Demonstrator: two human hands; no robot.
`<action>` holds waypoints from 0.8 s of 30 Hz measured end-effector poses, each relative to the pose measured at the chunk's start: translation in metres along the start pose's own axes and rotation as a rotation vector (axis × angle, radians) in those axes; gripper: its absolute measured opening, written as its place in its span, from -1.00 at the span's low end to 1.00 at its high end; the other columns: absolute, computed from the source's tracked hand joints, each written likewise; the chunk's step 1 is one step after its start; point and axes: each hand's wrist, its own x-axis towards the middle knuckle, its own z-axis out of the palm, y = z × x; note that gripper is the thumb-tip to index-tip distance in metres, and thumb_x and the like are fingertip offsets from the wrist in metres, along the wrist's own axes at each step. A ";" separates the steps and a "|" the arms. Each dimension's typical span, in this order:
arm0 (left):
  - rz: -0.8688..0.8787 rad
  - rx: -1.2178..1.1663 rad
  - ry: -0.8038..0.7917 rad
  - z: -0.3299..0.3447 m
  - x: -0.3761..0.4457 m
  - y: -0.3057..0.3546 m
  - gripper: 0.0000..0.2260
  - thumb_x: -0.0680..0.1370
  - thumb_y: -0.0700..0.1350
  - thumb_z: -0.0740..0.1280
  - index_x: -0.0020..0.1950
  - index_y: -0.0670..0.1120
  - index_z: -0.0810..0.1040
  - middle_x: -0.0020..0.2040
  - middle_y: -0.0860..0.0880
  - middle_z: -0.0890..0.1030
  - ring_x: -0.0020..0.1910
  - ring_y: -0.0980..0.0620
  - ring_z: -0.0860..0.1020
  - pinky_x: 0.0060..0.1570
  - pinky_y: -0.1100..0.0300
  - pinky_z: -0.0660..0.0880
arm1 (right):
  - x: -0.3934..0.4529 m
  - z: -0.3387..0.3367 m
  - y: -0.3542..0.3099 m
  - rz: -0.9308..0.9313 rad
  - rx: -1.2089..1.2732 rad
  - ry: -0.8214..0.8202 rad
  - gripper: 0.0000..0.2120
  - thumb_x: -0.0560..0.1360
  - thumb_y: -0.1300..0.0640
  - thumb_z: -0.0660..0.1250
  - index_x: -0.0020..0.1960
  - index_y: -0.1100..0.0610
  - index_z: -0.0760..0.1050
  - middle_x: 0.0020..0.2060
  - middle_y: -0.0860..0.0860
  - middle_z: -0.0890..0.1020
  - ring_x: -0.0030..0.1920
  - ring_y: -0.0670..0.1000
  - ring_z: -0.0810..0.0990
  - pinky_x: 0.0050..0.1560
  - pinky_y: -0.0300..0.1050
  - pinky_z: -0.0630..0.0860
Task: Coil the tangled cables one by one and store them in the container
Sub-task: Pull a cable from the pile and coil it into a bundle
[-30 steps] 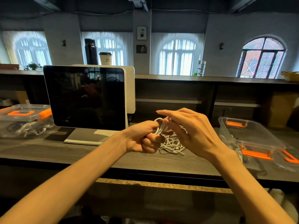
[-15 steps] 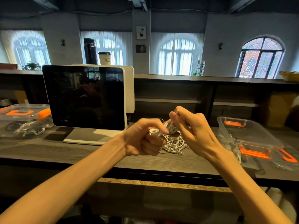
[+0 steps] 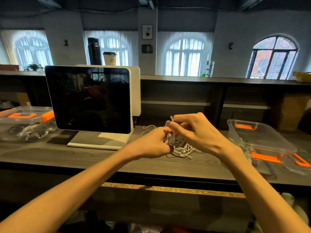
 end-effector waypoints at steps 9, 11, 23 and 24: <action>0.118 0.131 0.120 0.016 0.002 -0.016 -0.61 0.50 -0.24 0.41 0.30 -0.11 0.43 0.13 -0.04 0.55 0.06 -0.02 0.59 0.05 -0.08 0.62 | 0.003 -0.008 0.003 0.394 0.272 -0.234 -0.73 0.57 -0.13 0.37 -0.13 0.02 0.71 -0.22 -0.03 0.73 -0.16 -0.01 0.74 -0.15 -0.19 0.66; 0.122 0.008 0.080 0.016 0.001 -0.011 -0.57 0.53 -0.29 0.40 0.31 0.01 0.38 0.12 0.06 0.51 0.06 0.09 0.56 0.05 0.19 0.60 | 0.000 -0.009 0.001 0.441 0.398 -0.217 -0.71 0.52 -0.11 0.41 -0.16 0.11 0.68 -0.24 -0.01 0.72 -0.19 0.02 0.74 -0.23 -0.22 0.63; 0.021 -0.553 -0.165 0.010 -0.002 0.001 -0.72 0.52 -0.40 0.35 0.14 -0.12 0.44 -0.08 -0.21 0.43 -0.44 0.12 0.32 -0.47 0.31 0.22 | -0.007 -0.009 -0.002 0.401 0.506 -0.062 -0.73 0.40 -0.17 0.44 -0.15 0.03 0.72 -0.26 0.06 0.72 -0.31 -0.01 0.64 -0.36 -0.21 0.50; 0.014 -0.570 -0.170 0.009 -0.001 0.000 -0.72 0.52 -0.40 0.34 0.14 -0.13 0.43 -0.11 -0.21 0.43 -0.45 0.13 0.31 -0.47 0.31 0.22 | -0.007 -0.009 -0.002 0.401 0.495 -0.051 -0.71 0.42 -0.18 0.43 -0.17 0.03 0.74 -0.27 0.07 0.72 -0.31 -0.02 0.64 -0.36 -0.23 0.49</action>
